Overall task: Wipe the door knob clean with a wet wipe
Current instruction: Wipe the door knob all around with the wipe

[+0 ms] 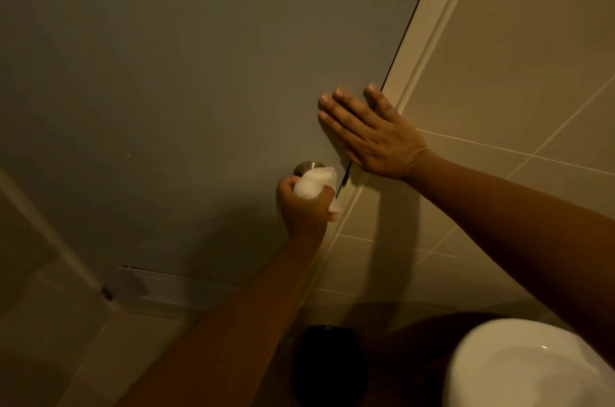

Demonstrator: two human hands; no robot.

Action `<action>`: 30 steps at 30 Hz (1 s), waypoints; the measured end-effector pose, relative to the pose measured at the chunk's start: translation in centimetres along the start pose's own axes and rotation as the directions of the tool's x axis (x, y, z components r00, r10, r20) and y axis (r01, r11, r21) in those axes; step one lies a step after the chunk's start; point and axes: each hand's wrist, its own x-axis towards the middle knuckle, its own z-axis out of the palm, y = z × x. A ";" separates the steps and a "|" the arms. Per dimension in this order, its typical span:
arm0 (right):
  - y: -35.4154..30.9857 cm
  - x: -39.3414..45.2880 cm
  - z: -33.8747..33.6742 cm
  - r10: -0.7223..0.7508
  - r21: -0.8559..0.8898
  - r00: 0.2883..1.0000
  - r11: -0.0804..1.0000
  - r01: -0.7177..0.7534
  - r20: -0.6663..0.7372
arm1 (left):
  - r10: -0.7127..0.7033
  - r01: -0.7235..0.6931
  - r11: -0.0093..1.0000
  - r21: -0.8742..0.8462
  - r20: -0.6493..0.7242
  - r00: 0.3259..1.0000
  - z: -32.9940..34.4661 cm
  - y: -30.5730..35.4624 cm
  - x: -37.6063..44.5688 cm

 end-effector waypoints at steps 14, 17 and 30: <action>0.1 0.1 -0.3 0.004 0.009 0.999 1.000 -0.004 0.043 | 0.658 -0.710 0.371 0.599 0.370 0.655 -3.4 -0.6 3.2; 0.0 0.0 -0.3 0.004 0.012 0.999 1.000 -0.004 0.044 | 0.392 -0.438 0.805 0.401 0.196 0.899 -2.3 -0.8 1.5; -5.5 -0.6 -2.6 0.118 0.437 0.959 0.871 -0.225 0.257 | 0.249 -0.548 0.625 0.556 0.523 0.815 -7.7 1.5 3.3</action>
